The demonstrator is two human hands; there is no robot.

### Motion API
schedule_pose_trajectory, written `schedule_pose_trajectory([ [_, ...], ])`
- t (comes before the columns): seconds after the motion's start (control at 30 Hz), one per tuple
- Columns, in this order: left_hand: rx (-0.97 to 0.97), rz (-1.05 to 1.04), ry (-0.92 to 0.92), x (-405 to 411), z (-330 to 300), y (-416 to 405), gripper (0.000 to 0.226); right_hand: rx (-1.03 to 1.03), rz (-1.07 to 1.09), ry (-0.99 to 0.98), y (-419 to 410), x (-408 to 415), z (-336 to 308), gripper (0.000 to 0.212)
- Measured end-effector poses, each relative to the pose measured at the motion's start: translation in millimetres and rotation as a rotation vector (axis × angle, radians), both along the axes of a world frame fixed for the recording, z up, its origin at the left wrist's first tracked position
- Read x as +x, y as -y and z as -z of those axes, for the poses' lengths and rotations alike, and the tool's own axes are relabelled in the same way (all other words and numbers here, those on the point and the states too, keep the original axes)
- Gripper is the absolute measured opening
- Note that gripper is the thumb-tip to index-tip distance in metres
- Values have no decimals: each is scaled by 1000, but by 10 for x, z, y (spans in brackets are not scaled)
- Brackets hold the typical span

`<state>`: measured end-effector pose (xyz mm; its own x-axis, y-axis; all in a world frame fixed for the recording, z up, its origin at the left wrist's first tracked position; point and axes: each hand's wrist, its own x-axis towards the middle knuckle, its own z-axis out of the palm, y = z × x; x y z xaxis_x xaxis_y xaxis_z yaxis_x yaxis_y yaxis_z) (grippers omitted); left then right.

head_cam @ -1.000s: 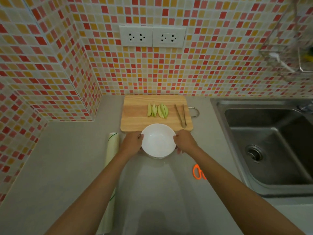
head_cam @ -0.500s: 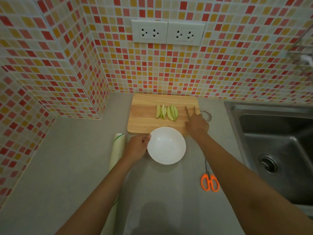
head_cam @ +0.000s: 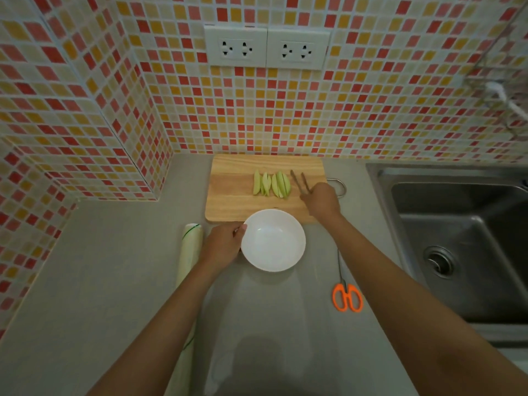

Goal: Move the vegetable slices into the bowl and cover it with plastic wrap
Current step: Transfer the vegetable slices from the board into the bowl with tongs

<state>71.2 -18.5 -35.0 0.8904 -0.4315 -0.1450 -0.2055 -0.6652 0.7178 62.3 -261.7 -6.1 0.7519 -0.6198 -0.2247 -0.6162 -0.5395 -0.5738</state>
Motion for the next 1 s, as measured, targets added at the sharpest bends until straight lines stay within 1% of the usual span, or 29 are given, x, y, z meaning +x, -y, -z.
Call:
schedule_pose_trajectory([
  [0.07,1,2,-5,-2,-12,6,35,-22,-50,5,-77,-25,-18,35],
  [0.17,13,5,-23,-7,-21,8,35,-109,-96,-39,-173,-55,-24,35],
  [0.27,27,-1,-29,-16,-27,-1,34,-98,-103,-51,-208,-35,-21,37],
  [0.33,28,-2,-30,-22,-36,-3,35,-123,-143,-70,-247,-14,-35,31],
  [0.4,20,-5,-44,-24,-48,2,36,-167,-180,-81,-276,16,-49,11],
  [0.43,21,-4,-44,-24,-52,7,37,-184,-184,-84,-290,35,-51,11],
  [0.5,30,-1,-34,-22,-55,14,37,-222,-192,-108,-313,61,-47,17],
  [0.6,32,1,-30,-19,-56,20,36,-264,-214,-117,-347,73,-42,18],
  [0.67,26,-4,-43,-17,-52,21,36,-252,-208,-92,-332,67,-39,15],
  [0.77,23,-6,-53,-15,-50,20,37,-175,-155,-14,-313,-27,-78,36],
  [0.8,29,-4,-48,-15,-51,21,37,-137,-132,26,-326,-86,-111,40],
  [0.9,45,-6,-40,-13,-56,30,38,-22,-91,137,-426,-328,-203,40],
  [1.0,43,-16,-47,-13,-66,34,39,45,-117,205,-582,-645,-292,38],
])
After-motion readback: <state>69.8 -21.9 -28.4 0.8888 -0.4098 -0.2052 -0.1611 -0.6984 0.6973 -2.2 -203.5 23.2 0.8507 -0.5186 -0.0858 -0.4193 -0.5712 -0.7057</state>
